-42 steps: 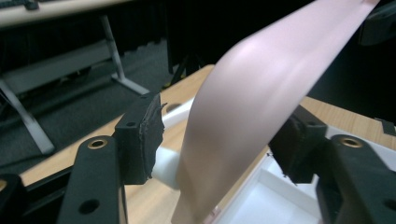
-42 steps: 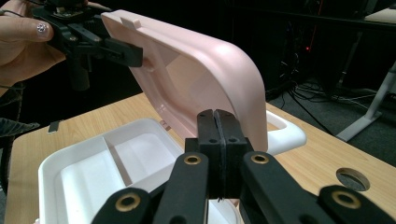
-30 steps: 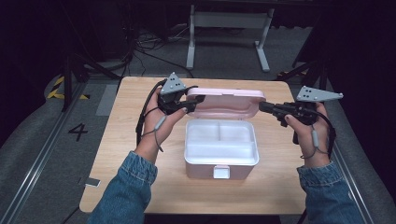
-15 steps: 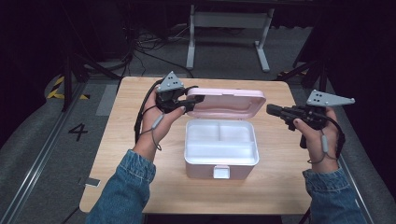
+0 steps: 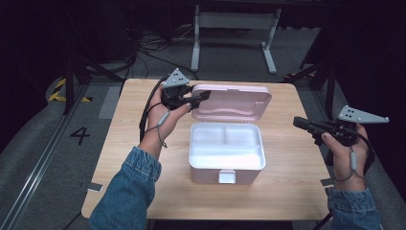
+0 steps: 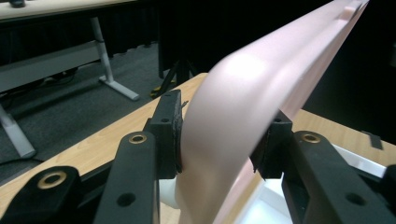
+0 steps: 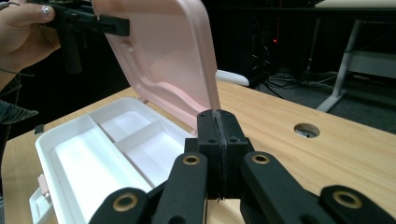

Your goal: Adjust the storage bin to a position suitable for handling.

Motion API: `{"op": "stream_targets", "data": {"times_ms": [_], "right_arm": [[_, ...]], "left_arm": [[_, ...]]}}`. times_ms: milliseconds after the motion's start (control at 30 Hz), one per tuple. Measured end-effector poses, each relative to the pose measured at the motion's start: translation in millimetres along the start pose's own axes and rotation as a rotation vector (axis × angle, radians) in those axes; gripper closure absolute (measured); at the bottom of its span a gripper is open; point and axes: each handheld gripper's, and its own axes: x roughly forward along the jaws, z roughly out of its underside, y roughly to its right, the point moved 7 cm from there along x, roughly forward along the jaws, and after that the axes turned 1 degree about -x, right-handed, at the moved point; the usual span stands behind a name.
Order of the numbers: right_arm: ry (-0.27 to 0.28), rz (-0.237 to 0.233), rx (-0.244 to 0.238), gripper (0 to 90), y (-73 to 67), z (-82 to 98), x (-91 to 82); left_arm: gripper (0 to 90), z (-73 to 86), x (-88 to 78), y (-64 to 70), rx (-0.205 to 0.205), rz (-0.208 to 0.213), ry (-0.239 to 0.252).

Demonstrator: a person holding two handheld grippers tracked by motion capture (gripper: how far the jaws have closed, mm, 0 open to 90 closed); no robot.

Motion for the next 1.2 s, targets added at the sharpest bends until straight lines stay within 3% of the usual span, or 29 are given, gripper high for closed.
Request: {"op": "stream_targets", "data": {"times_ms": [433, 567, 700, 1200], "right_arm": [[-0.009, 0.048, 0.01, 89.2, 5.0, 8.8, -15.7], [-0.011, 0.058, 0.014, 88.7, 6.4, 10.9, -20.0], [-0.014, 0.075, 0.018, 86.5, 8.4, 12.8, -21.3], [-0.024, 0.091, 0.026, 82.1, 14.8, 17.5, -19.9]], "left_arm": [[56.5, -0.8, 27.6, -25.7, -0.025, -0.072, -0.014], [54.5, 0.8, 34.0, -31.3, -0.041, -0.075, -0.015], [49.2, 2.7, 43.1, -36.5, -0.019, -0.102, -0.051], [37.3, 17.9, 67.1, -52.4, -0.056, -0.12, -0.109]]}}
